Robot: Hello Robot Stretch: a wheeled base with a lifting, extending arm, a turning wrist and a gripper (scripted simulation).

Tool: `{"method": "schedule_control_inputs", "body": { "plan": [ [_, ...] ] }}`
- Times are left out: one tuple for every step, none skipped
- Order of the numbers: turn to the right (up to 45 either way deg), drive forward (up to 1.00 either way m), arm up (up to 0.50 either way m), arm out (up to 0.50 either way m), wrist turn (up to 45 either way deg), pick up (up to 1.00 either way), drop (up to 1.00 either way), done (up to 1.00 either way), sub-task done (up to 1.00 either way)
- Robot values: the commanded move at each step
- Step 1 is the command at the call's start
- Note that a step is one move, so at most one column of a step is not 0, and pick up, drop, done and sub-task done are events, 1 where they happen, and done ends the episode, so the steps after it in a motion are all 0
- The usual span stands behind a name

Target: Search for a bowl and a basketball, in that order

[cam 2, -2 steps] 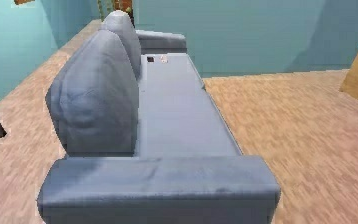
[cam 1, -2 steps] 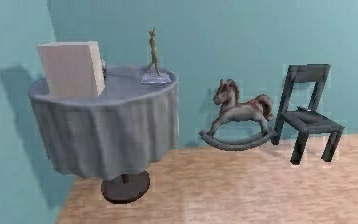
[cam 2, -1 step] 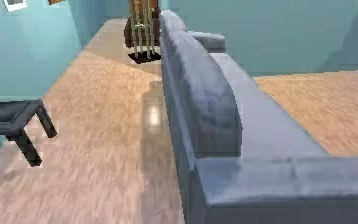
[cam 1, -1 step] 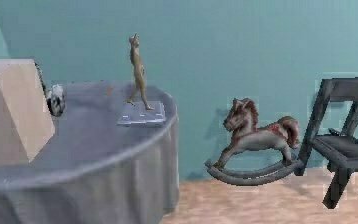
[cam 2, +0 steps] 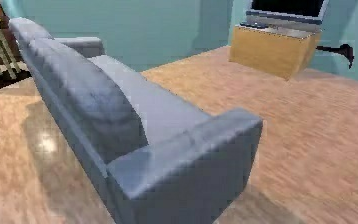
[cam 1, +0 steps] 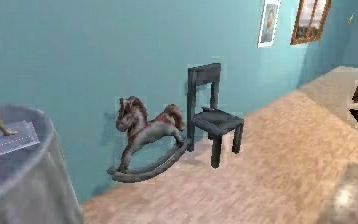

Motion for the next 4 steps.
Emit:
{"method": "schedule_control_inputs", "body": {
  "plan": [
    [0.0, 0.40, 0.00, 0.00, 0.0, 0.00, 0.00, 0.00, 0.00],
    [39.0, 0.00, 0.00, 0.00, 0.0, 0.00, 0.00, 0.00, 0.00],
    [0.0, 1.00, 0.00, 0.00, 0.0, 0.00, 0.00, 0.00, 0.00],
    [3.0, 0.00, 0.00, 0.00, 0.0, 0.00, 0.00, 0.00, 0.00]
  ]
}}
